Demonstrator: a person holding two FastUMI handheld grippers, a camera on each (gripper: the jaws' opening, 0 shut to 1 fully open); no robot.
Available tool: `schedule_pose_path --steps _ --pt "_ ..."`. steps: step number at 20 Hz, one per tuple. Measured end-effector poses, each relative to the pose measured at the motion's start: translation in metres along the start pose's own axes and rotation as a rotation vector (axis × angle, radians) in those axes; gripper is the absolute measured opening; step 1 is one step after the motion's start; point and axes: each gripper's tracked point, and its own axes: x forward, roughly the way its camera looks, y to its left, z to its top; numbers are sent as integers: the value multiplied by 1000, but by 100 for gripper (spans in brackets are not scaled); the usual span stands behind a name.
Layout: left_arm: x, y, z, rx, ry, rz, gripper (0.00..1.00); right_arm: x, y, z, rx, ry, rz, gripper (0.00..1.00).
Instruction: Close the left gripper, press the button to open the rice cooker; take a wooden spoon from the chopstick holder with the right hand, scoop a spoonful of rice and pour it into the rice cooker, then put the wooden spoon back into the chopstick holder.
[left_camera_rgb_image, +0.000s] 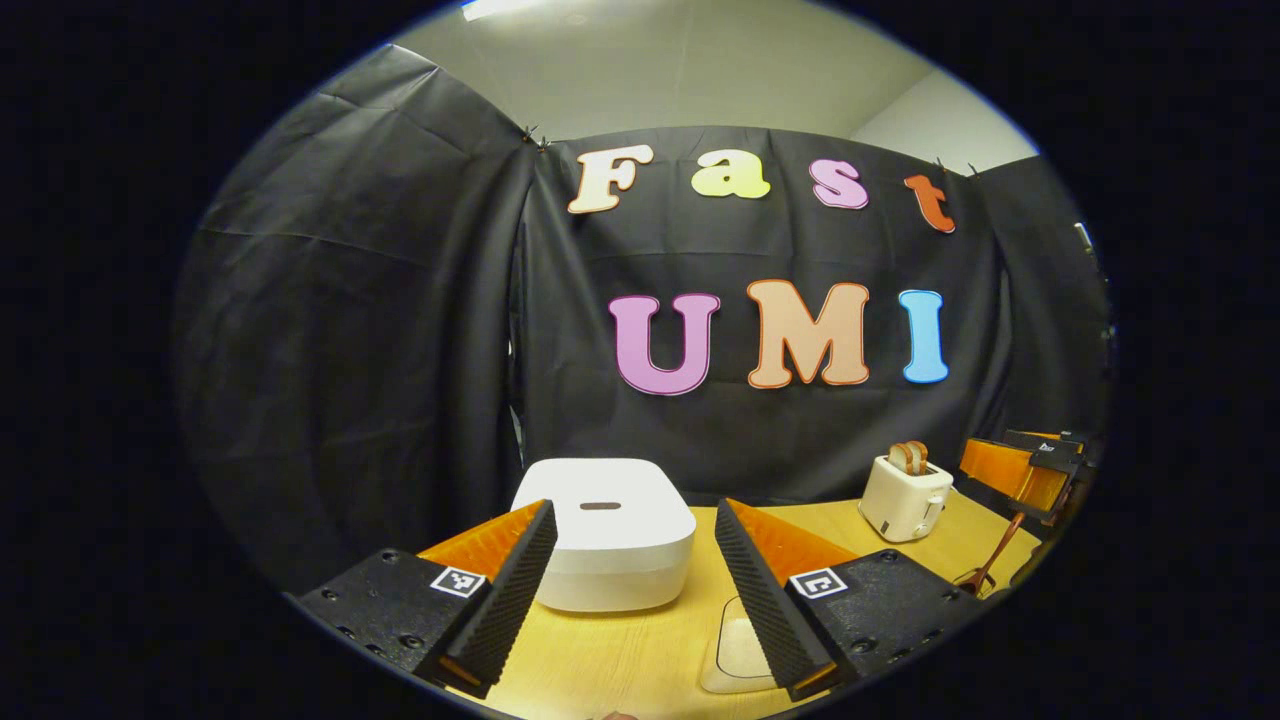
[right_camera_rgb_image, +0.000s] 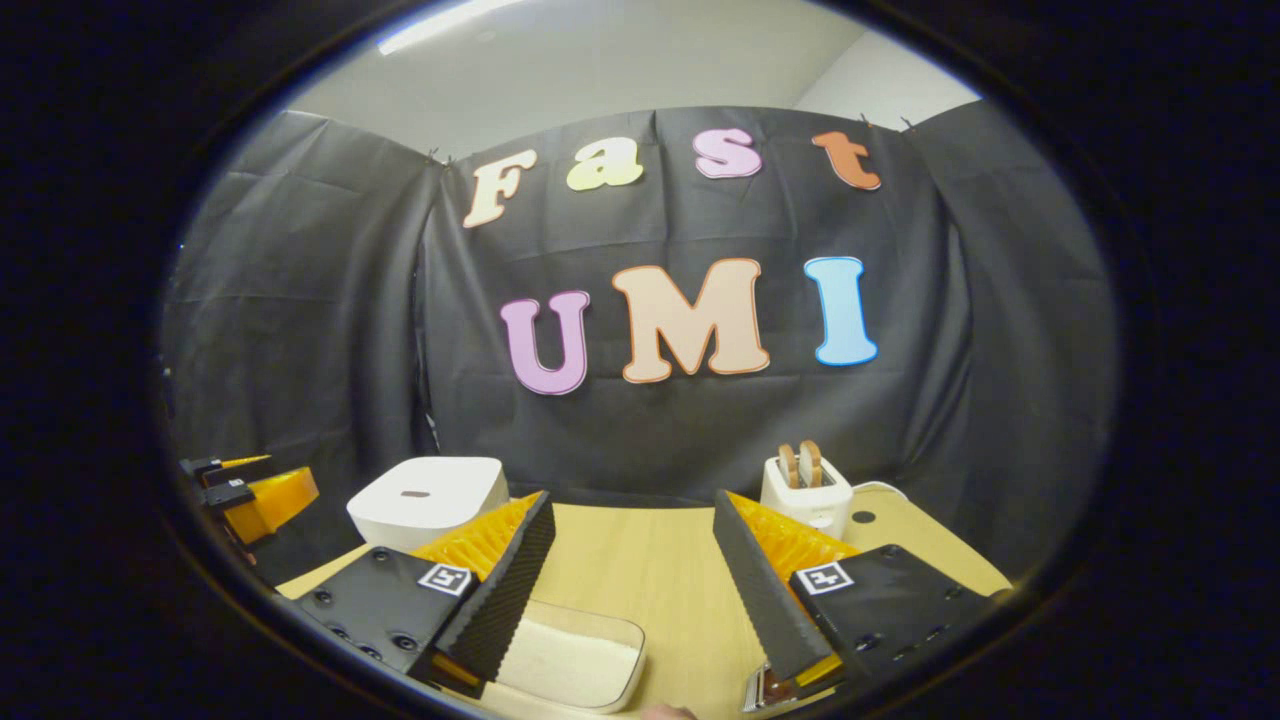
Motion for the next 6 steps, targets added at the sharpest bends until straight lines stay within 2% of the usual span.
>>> schedule_pose_path --steps 3,5,6 --pt "-1 3 4 1 -8 9 96 -1 3 0 -5 1 3 100" --pt "1 1 6 2 -17 3 92 0 1 4 -8 -2 -2 100" --pt "2 0 7 6 -22 2 95 -1 1 6 -10 -8 -7 100"
